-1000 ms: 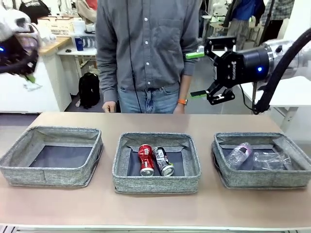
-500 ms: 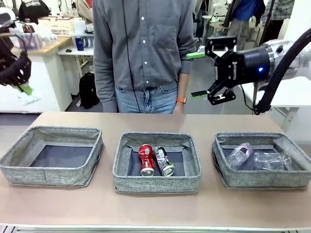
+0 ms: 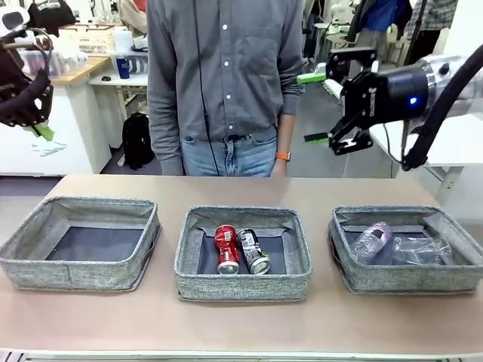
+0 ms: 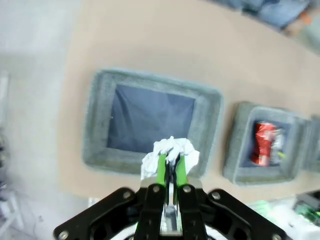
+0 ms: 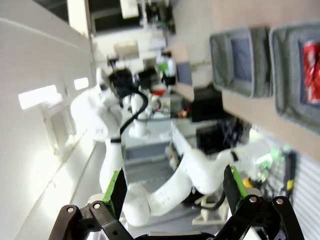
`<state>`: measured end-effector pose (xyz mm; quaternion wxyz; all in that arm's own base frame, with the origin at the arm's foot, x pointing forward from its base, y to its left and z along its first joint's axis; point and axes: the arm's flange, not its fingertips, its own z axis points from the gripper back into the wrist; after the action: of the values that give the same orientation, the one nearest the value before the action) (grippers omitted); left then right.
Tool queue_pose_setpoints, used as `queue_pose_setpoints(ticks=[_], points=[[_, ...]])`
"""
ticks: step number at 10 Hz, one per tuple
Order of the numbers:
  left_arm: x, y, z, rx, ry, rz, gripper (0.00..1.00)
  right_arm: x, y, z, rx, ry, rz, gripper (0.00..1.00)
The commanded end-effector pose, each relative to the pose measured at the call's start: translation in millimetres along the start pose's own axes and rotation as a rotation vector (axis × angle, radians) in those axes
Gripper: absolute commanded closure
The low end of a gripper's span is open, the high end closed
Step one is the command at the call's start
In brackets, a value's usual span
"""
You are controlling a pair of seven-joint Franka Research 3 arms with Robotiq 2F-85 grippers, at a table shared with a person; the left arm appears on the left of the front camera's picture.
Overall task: Sort the waste into the appropriate baskets.
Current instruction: Pick up the waste item pointed out by the person.
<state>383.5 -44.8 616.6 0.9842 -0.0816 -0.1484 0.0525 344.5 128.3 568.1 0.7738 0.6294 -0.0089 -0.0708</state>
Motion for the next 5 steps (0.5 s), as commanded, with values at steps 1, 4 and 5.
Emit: queue_pose_setpoints(ticks=[1, 4, 5], points=[[-23.5, -80.6, 51.5, -0.054, 0.025, -0.073, 0.97, -9.5, 2.1, 79.7, -0.059, -0.176, 0.051, 0.0], [-43.0, -205.3, 106.4, 0.065, 0.08, -0.045, 0.97, -35.8, -34.5, 146.2, -0.08, -0.188, 0.003, 0.0], [-44.2, -246.0, 117.9, 0.084, 0.047, -0.045, 0.97, -33.3, -50.9, 133.9, -0.071, -0.098, -0.026, 0.0]])
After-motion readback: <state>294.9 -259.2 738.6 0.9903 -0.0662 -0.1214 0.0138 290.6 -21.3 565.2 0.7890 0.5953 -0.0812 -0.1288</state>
